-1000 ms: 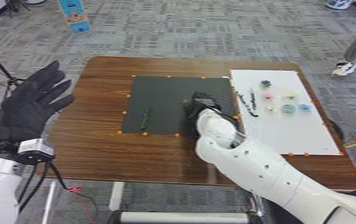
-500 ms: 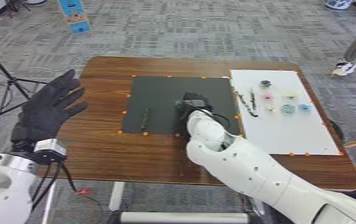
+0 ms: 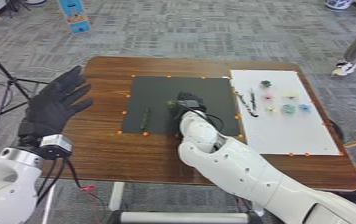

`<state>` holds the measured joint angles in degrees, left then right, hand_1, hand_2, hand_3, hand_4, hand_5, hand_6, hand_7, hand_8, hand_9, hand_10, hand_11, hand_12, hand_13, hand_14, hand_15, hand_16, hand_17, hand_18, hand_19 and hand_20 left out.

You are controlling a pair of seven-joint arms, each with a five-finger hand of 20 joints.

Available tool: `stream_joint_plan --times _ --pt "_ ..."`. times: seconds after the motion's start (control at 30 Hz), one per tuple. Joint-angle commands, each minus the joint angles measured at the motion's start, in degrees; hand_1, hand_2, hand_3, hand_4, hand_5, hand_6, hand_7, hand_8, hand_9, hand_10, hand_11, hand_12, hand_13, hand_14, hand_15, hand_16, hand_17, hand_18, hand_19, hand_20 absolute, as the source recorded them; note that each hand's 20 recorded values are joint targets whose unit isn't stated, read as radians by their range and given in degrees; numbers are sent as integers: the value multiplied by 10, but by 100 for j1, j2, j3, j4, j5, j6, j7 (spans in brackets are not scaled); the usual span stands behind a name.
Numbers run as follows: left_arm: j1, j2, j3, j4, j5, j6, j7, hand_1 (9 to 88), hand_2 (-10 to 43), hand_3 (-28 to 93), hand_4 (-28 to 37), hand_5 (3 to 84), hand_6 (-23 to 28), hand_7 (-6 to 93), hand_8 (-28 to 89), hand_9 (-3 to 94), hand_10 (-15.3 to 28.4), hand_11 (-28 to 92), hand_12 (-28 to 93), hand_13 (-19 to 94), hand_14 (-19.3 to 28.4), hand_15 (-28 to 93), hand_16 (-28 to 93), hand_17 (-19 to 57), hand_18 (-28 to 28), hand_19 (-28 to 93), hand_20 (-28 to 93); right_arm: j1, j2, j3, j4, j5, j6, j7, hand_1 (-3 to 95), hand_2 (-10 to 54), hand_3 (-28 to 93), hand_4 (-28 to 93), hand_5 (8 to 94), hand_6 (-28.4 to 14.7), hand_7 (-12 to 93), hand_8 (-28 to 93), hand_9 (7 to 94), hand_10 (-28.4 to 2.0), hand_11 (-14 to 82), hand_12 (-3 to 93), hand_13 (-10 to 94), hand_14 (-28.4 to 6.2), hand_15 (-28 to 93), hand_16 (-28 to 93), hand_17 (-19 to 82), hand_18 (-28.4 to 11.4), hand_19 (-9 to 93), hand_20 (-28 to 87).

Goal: Arrange flowers

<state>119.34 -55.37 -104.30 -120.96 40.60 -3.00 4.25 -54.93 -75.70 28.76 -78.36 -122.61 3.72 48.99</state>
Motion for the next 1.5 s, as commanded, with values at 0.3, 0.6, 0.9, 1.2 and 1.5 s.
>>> stream_joint_plan --times 0.3,0.6,0.9,1.2,1.5 --pt "34 -5 -45 -46 -25 -83 -33 237 -95 689 -283 254 15 158 -86 215 99 123 173 179 123 125 61 -113 212 385 84 -788 -57 -200 307 291 -581 104 423 -71 792 -159 797 20 420 188 907 -64 531 400 868 -35 808 401 612 -196 932 753" --pt "108 -17 -114 -82 -24 -62 -29 239 -95 688 -283 254 16 157 -85 215 98 124 172 180 123 123 61 -113 212 385 84 -808 -28 -27 236 476 -1170 53 302 -92 794 -179 809 6 360 107 912 -63 527 397 874 -31 809 412 625 -194 932 759" --pt "68 -3 -73 -70 -25 -42 -33 239 -95 688 -283 254 16 157 -85 214 97 122 172 180 123 124 61 -112 212 385 84 -764 -42 11 174 538 -1333 -13 197 -95 735 -223 808 -3 340 -94 910 -64 515 398 873 -34 805 426 626 -195 932 761" --pt "154 -21 -126 -120 -19 -9 -10 238 -95 690 -283 254 16 157 -85 215 97 123 172 181 123 125 60 -113 213 385 84 -646 -5 32 68 596 -1200 -104 169 -95 732 -267 804 -4 326 -89 910 -66 511 395 869 -37 805 425 625 -195 932 759" --pt "211 -52 -156 -152 2 27 22 238 -95 691 -283 255 16 157 -85 215 97 124 172 181 124 127 61 -113 212 385 84 -614 5 329 -285 604 -1156 -265 126 -83 718 -269 787 -16 264 -92 910 -69 504 393 867 -39 804 422 624 -194 932 757"
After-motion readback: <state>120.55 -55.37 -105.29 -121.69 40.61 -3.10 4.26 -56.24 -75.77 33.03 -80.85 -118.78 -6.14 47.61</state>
